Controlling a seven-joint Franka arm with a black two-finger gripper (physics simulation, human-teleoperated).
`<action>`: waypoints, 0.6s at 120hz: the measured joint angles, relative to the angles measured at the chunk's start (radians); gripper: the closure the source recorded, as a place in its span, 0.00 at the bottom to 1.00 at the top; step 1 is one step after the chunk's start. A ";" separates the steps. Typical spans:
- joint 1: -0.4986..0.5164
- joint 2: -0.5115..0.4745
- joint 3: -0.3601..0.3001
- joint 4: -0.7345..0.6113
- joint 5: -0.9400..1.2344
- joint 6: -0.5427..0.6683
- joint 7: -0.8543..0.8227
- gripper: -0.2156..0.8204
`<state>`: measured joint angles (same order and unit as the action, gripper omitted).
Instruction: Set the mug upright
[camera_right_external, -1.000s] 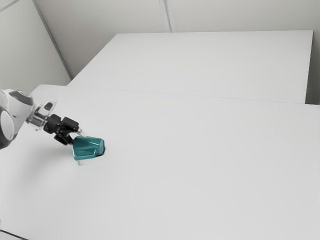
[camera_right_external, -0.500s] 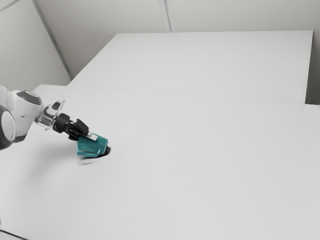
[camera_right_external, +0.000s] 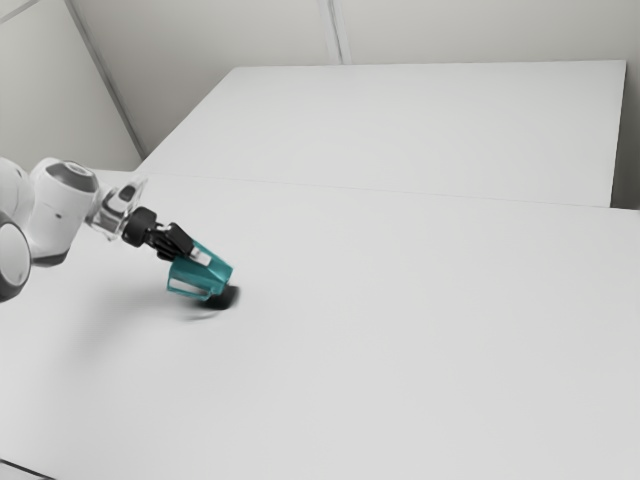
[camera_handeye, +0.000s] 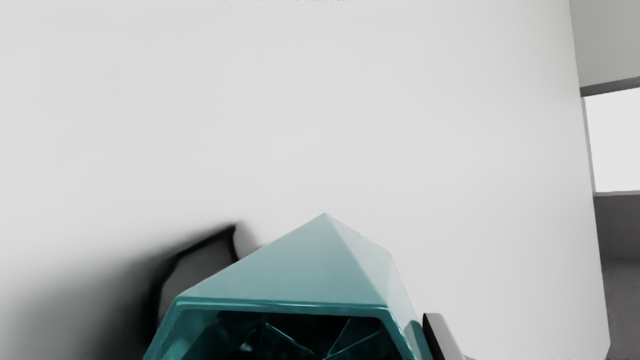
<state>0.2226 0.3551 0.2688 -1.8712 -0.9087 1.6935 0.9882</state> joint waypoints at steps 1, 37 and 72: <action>-0.001 -0.001 0.000 0.000 0.000 0.000 0.000 0.94; -0.114 -0.133 0.000 -0.007 0.161 0.035 -0.020 0.96; -0.183 -0.239 -0.099 -0.044 0.483 0.111 -0.122 0.96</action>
<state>0.0397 0.1156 0.1695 -1.9148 -0.4255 1.8043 0.8667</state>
